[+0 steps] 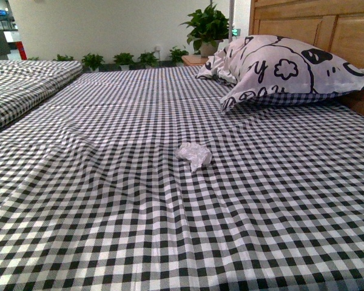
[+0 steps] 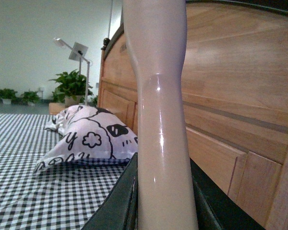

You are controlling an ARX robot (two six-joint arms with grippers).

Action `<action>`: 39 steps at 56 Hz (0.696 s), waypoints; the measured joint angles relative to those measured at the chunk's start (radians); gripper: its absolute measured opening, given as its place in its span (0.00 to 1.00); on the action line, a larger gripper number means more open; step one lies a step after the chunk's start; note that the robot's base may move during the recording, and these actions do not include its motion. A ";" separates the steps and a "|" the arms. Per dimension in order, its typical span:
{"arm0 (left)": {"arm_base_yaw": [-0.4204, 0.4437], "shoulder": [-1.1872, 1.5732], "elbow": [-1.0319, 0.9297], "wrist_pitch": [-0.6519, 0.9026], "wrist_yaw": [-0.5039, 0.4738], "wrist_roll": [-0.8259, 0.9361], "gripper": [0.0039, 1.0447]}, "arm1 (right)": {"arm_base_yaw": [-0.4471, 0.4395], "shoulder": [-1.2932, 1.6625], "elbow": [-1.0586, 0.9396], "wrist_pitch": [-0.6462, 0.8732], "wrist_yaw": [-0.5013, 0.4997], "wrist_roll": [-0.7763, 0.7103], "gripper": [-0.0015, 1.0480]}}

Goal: Clean up trash

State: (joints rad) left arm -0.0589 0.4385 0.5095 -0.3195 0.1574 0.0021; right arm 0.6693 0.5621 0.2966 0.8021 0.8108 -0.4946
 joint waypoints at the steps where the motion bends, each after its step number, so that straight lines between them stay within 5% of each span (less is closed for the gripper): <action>1: 0.005 0.020 0.000 0.012 0.017 0.019 0.26 | 0.000 0.000 0.000 0.000 0.000 0.000 0.20; 16: -0.009 0.317 -0.006 0.114 0.162 0.394 0.26 | 0.000 0.000 0.000 0.000 0.001 0.000 0.20; 39: -0.044 0.649 0.126 0.166 0.194 0.539 0.26 | 0.000 0.000 0.000 0.000 -0.001 0.000 0.20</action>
State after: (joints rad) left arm -0.1028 1.0874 0.6357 -0.1532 0.3511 0.5411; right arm 0.6693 0.5621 0.2966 0.8024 0.8101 -0.4946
